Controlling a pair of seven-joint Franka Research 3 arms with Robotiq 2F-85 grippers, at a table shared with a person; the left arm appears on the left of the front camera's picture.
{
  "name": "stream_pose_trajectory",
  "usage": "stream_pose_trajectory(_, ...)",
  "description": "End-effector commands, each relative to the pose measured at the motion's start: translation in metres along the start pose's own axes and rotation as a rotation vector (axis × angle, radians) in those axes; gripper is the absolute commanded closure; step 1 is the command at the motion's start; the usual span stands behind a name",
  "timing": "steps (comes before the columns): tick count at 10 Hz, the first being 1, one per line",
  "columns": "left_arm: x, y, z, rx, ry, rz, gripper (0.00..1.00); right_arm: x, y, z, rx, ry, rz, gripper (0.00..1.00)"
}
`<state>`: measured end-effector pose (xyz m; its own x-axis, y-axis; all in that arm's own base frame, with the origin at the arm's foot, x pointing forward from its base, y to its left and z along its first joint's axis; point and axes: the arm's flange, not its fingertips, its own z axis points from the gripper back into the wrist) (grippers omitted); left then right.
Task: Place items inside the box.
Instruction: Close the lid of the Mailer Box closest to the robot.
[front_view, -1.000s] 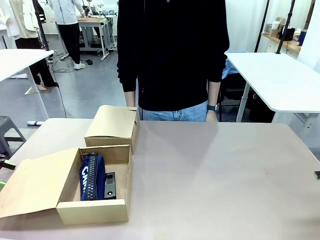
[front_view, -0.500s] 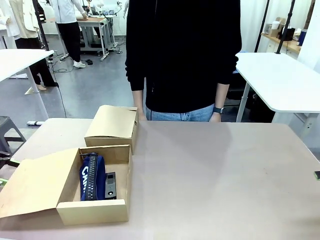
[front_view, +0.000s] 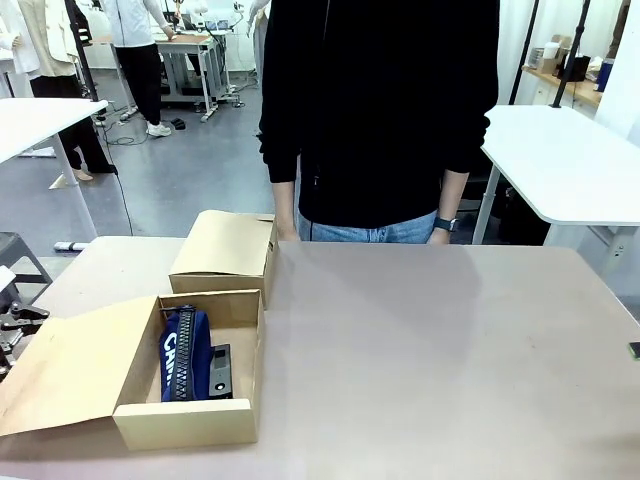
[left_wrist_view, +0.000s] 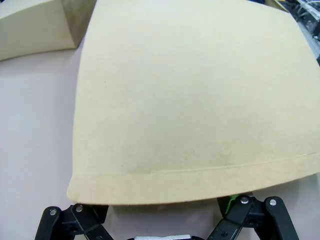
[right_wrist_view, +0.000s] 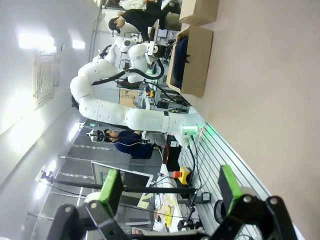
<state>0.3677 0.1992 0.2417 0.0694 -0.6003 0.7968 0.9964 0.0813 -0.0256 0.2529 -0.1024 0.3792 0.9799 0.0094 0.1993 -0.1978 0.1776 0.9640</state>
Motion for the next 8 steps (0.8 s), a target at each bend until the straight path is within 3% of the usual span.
stream_pose_trajectory(1,-0.044,-0.02,-0.026,-0.046,-0.002,-0.057,0.0,0.002,0.007,0.0,0.013,-0.008,-0.018,0.0)
stream_pose_trajectory(8,-0.009,-0.031,-0.05,-0.155,-0.188,-0.175,0.0,0.002,0.007,0.0,0.013,-0.008,-0.018,0.0)
